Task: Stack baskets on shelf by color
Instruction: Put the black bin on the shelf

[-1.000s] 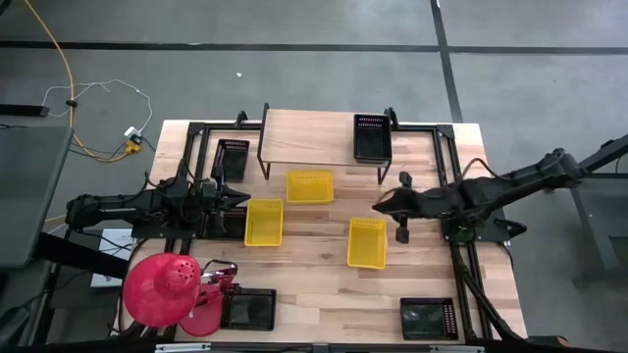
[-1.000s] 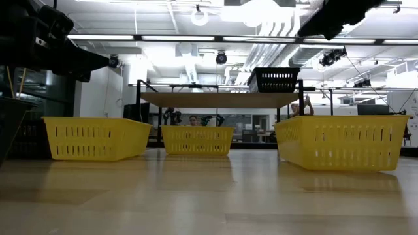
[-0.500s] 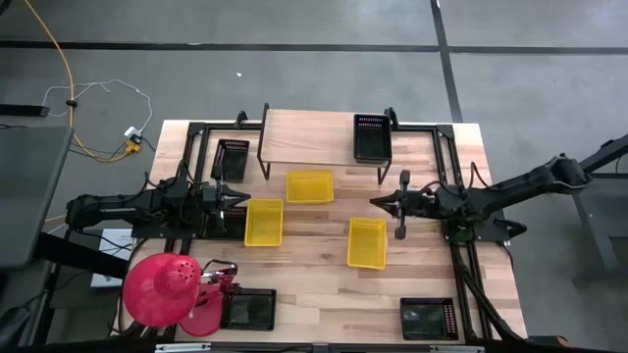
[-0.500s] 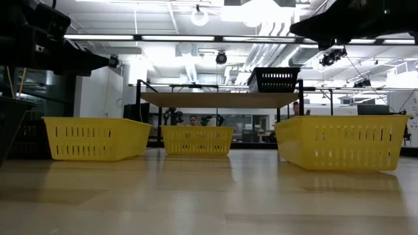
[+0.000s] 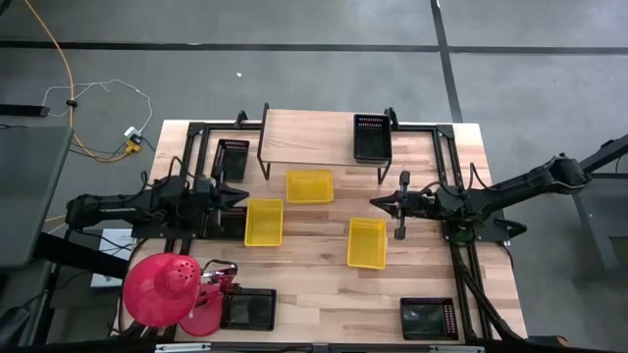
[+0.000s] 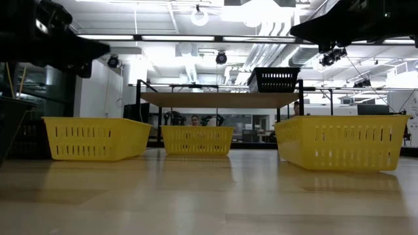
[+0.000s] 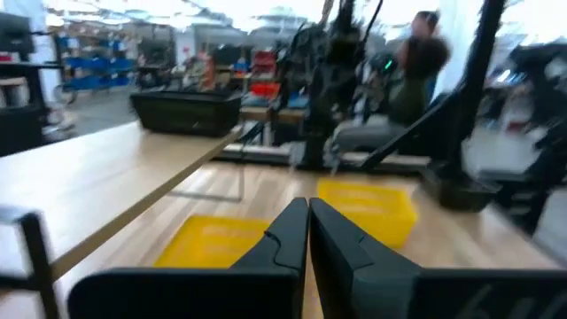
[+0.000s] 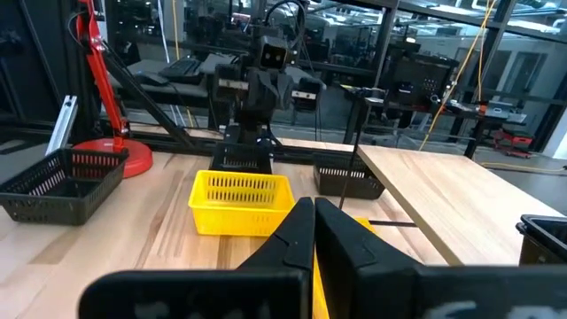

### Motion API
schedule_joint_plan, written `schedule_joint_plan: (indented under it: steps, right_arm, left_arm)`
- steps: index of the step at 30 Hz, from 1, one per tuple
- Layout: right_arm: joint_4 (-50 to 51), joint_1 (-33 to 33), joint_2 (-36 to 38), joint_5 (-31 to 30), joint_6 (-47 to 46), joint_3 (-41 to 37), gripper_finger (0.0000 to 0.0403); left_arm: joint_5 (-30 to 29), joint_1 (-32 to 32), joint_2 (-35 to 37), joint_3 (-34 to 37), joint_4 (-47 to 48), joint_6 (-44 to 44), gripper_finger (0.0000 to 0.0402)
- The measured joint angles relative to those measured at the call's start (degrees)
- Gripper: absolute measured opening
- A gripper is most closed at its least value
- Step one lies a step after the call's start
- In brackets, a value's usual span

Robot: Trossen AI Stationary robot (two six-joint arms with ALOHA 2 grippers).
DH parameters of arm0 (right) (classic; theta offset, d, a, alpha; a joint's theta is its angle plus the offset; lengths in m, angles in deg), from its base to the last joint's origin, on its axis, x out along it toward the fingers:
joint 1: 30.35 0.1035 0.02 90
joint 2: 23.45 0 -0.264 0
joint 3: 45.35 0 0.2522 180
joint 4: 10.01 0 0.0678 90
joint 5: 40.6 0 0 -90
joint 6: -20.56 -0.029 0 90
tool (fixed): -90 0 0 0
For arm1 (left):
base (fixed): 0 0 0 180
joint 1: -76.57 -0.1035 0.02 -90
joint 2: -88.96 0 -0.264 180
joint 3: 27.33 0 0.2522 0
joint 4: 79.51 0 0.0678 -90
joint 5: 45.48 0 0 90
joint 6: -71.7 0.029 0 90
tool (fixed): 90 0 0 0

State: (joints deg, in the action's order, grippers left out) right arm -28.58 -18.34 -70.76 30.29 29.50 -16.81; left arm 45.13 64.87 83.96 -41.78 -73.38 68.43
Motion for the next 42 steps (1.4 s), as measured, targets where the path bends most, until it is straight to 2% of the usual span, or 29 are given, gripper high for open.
schedule_joint_plan:
  steps: [4,7,12,17,20,23,29,31,34,42]
  right_arm:
    - [0.0,0.0,0.0,0.0,-0.1,0.0,0.0]
    - [0.0,0.0,0.0,0.0,-0.1,0.0,0.0]
    - [0.0,0.0,0.0,0.0,-0.1,0.0,0.0]
    - [0.0,0.0,0.0,0.0,-0.1,0.0,0.0]
    - [0.0,0.0,0.0,0.0,-0.1,0.0,0.0]
    - [0.0,0.0,0.0,0.0,-0.1,0.0,0.0]
    - [0.0,0.0,0.0,0.0,-0.1,0.0,0.0]
    - [0.0,0.0,0.0,0.0,-0.1,0.0,0.0]
    - [0.1,0.0,0.0,0.0,-0.3,0.0,0.0]
    - [0.4,0.0,0.0,0.1,-1.4,0.1,0.0]
  left_arm:
    - [0.3,1.9,-1.6,0.0,-3.4,-0.3,0.0024]
    - [-2.6,3.6,-3.9,0.0,-4.6,-0.2,0.0048]
    - [-7.2,6.4,-9.2,-0.6,-6.6,-1.1,0.0109]
    - [-8.6,9.0,-16.8,-6.5,-4.1,-2.3,0.0178]
    - [-9.7,10.2,-22.0,-13.5,3.6,-2.2,0.0208]
    - [-12.7,10.7,-27.4,-22.3,18.0,-1.5,0.0223]
    - [-24.0,10.5,-39.0,-37.3,48.6,-0.4,0.0222]
    - [-27.3,10.4,-42.2,-38.5,49.9,-1.0,0.0222]
    - [-27.6,8.8,-46.5,-40.3,51.9,0.1,0.0221]
    - [-26.6,-0.9,-59.1,-40.7,57.0,-12.5,0.0221]
